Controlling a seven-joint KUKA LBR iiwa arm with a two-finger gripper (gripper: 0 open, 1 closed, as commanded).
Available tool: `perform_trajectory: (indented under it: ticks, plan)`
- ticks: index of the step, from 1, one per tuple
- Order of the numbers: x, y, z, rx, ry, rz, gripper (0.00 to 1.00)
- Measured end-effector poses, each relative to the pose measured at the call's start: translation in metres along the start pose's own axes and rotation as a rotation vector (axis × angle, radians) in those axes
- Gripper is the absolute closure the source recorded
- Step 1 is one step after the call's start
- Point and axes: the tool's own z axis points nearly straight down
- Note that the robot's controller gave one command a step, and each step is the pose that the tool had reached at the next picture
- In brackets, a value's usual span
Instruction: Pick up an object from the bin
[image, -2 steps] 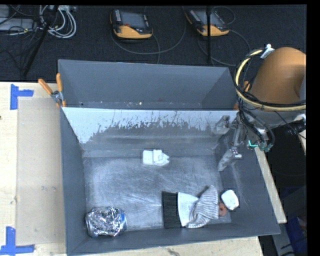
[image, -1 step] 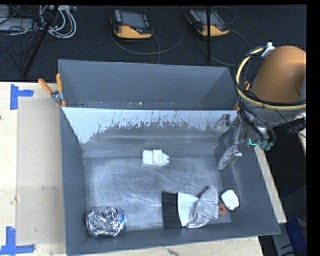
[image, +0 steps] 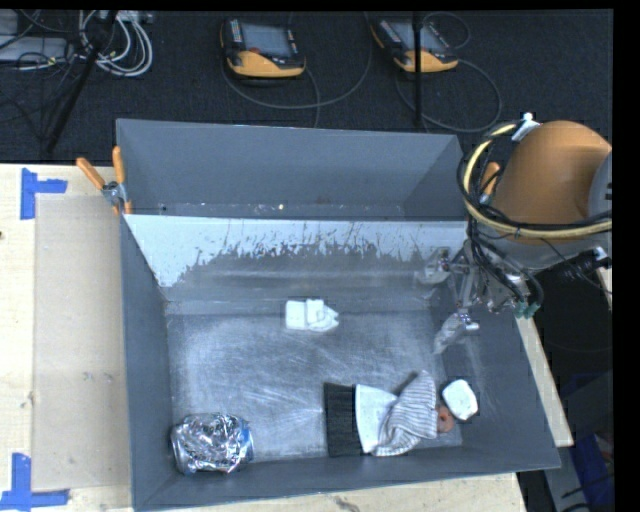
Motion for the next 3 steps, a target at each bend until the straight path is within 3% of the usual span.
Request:
perform_trajectory:
  ticks: [1,2,3]
  plan:
    - [0.003,-0.002,0.014,0.000,-0.001,-0.027,0.00]
    - [0.006,-0.012,0.044,-0.004,0.011,-0.182,0.00]
    - [0.016,-0.044,0.112,-0.002,0.014,-0.198,1.00]
